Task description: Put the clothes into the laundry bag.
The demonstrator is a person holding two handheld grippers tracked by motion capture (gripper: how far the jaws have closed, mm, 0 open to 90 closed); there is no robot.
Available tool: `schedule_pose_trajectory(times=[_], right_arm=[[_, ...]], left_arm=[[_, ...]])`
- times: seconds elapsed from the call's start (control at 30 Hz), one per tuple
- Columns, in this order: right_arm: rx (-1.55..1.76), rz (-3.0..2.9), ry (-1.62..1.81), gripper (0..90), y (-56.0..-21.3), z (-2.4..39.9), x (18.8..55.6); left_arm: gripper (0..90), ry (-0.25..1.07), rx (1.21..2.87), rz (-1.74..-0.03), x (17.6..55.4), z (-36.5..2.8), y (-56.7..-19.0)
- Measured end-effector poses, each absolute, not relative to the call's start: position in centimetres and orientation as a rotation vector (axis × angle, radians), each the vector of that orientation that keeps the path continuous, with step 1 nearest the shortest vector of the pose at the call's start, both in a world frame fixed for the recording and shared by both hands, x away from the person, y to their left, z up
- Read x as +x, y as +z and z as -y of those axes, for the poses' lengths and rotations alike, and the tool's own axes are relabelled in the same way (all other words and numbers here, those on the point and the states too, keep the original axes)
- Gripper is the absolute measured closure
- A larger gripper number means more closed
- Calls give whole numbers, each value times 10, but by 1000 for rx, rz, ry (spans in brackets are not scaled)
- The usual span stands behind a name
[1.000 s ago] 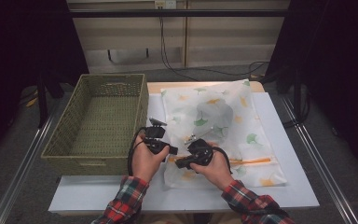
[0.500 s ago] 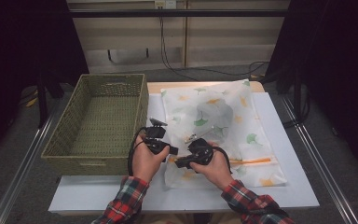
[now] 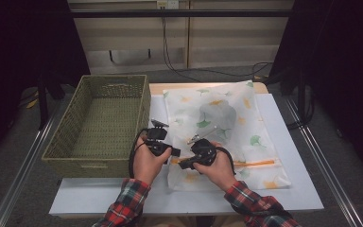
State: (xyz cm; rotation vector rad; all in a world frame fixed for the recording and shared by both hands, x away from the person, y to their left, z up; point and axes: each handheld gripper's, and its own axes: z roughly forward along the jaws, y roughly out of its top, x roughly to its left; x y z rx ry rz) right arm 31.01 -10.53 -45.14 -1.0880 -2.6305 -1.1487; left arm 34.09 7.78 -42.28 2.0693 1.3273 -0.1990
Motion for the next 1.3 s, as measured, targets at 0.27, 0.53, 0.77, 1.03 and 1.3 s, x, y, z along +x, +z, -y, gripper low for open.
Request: schedule_pose_trajectory(times=[0.27,0.53,0.77,1.03,1.3], right_arm=[[-1095,2624,-1128,900,-447,109,313],[-1122,2592,-1127,900,-446,116,319],[-1129,2592,-1126,900,-442,120,323],[-1145,2583,-1125,900,-442,122,327],[-1157,2579,-1129,900,-441,124,328]], left_arm=[[600,-163,2067,-1305,340,-81,-421],[418,-148,2067,-1285,338,-83,-419],[322,-146,2085,-1239,334,-86,-416],[274,-161,2083,-1228,330,-88,-415],[263,-171,2121,-1218,329,-86,-419]])
